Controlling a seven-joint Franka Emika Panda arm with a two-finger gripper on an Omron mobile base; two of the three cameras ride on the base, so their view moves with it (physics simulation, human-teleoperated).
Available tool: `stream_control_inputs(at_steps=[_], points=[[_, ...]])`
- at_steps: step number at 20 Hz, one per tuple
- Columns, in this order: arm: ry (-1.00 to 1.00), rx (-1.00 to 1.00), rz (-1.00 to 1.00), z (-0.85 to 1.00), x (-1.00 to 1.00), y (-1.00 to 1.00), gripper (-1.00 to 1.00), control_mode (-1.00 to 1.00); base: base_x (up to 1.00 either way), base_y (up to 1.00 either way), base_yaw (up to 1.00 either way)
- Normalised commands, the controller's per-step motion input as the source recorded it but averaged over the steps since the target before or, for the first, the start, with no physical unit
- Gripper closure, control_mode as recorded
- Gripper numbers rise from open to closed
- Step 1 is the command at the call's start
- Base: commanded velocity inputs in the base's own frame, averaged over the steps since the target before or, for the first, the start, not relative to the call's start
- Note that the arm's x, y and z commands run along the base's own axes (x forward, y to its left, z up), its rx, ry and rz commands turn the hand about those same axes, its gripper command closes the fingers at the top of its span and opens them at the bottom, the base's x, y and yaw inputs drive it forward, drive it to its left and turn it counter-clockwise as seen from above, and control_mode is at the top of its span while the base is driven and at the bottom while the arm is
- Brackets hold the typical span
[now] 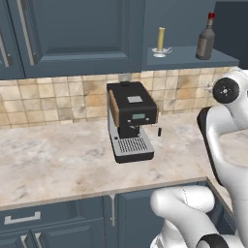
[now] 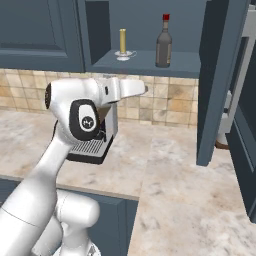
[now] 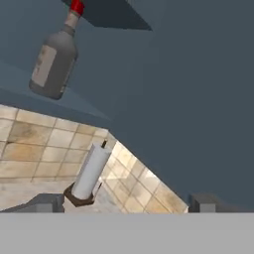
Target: Get the candle and the liquor from the cabinet and move them to the dining counter.
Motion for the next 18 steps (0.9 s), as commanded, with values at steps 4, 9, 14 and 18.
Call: stream_control_inputs(at_steps=[4,9,14,18], points=[[-0.11,0.05,0.25,0.29,0.2,0.31,-1.0,-1.0,0.0,0.0,0.0],[-0.02,0.08,0.14,0.45,0.3,0.53,-1.0,-1.0,0.0,0.0,0.0],[0.0,0.11,0.08,0.56,0.26,0.47,-1.0,-1.0,0.0,0.0,0.0],[0.0,0.06,0.01,0.62,0.05,0.15,-1.0,-1.0,0.0,0.0,0.0]])
